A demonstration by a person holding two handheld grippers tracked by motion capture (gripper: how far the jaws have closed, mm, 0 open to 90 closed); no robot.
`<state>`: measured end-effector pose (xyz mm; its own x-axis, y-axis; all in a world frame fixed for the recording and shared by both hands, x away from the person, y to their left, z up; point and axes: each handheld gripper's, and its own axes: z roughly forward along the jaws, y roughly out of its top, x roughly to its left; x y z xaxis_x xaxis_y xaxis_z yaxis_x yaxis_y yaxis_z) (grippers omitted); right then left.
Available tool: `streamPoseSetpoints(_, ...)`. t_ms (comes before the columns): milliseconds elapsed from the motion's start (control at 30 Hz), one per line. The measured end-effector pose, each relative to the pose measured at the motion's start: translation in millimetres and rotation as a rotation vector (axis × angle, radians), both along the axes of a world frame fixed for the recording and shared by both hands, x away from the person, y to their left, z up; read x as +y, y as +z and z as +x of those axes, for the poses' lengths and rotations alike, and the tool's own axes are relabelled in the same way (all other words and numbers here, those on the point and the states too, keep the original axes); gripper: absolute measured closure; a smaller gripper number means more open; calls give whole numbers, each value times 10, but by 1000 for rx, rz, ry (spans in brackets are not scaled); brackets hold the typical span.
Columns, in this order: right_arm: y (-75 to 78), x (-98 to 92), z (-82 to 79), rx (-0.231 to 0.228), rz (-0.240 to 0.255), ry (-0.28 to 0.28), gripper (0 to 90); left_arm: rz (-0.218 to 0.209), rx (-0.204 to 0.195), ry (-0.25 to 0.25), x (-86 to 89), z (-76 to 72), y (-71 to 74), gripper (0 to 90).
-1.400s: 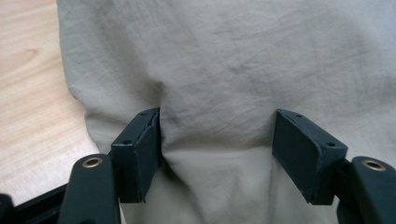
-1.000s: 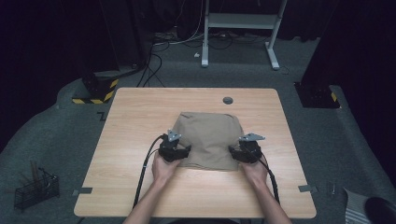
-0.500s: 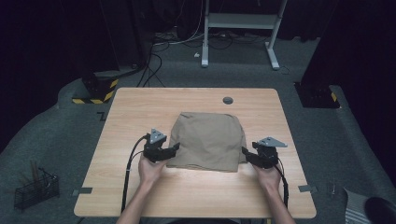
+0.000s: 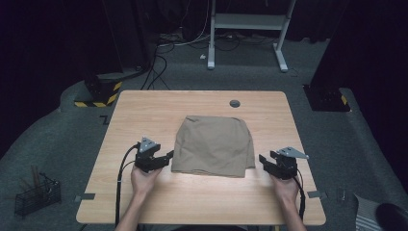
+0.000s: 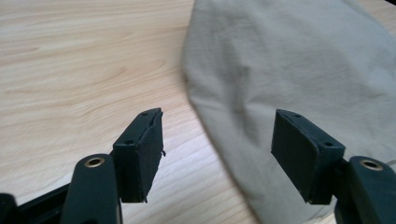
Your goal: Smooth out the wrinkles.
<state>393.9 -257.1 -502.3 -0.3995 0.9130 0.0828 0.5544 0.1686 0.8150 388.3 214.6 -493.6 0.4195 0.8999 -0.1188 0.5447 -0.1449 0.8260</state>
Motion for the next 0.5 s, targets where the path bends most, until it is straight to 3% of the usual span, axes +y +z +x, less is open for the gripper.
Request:
streamPoseSetpoints(300,-39,-100,-50,20,-12,-24,459,-18,19,54,187,-76,-138,342)
streamPoseSetpoints(500,-88,-132,-48,40,-60,-46,458,-8,31,102,318,-115,-218,344)
